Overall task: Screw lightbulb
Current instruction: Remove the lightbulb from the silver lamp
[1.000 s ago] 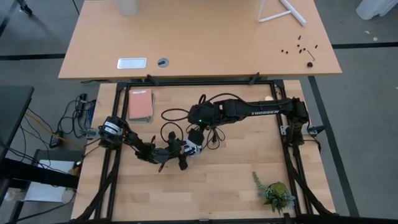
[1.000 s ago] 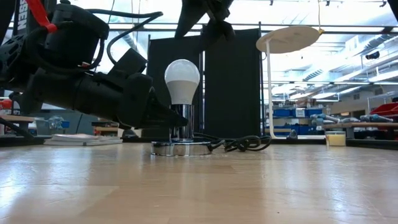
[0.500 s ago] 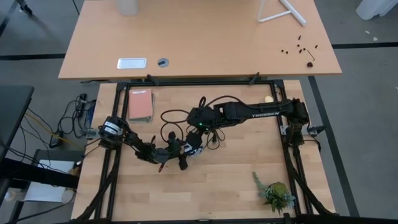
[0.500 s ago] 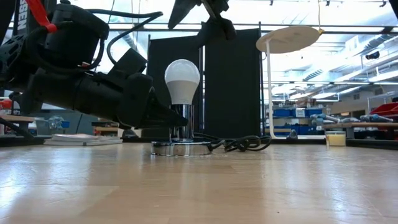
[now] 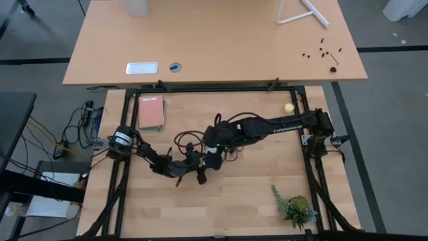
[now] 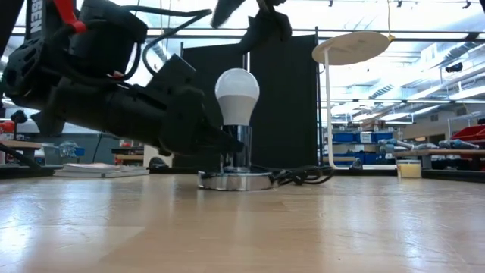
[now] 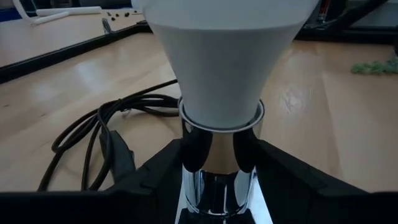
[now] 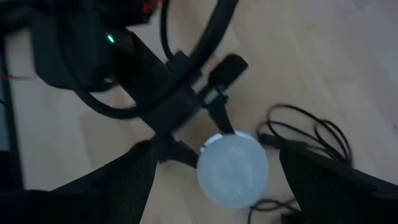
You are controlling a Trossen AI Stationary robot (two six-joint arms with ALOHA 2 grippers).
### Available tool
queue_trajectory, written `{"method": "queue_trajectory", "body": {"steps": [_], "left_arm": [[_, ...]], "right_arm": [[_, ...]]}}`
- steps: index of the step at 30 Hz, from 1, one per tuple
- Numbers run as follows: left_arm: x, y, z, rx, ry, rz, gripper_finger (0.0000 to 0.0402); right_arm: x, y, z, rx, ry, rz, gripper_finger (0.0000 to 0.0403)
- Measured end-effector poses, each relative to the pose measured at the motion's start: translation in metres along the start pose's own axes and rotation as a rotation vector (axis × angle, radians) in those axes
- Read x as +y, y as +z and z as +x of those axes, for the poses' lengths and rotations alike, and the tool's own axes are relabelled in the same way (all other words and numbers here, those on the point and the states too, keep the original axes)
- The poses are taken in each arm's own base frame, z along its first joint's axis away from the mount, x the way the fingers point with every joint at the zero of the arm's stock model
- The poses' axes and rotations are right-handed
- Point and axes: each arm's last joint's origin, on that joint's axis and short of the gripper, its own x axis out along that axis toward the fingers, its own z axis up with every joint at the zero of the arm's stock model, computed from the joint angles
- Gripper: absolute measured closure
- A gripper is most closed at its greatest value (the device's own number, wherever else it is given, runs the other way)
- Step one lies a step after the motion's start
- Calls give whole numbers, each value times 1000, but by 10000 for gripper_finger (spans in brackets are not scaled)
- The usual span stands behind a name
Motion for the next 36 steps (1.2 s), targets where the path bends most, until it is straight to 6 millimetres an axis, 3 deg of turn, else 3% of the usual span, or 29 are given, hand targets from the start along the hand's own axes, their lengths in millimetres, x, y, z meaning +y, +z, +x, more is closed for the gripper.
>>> {"method": "queue_trajectory", "body": {"steps": [9, 16, 28, 36], "left_arm": [[-9, -1, 13, -19, 30, 6, 213], [-14, 4, 17, -30, 28, 22, 213], [-19, 11, 23, -49, -31, 56, 213], [-16, 12, 26, -51, -19, 25, 213]], "right_arm": [[-12, -16, 0, 160, -131, 69, 57], [-6, -21, 7, 189, -124, 42, 57], [4, -27, 8, 200, -111, -293, 56], [4, -26, 12, 206, -97, -161, 48]]}}
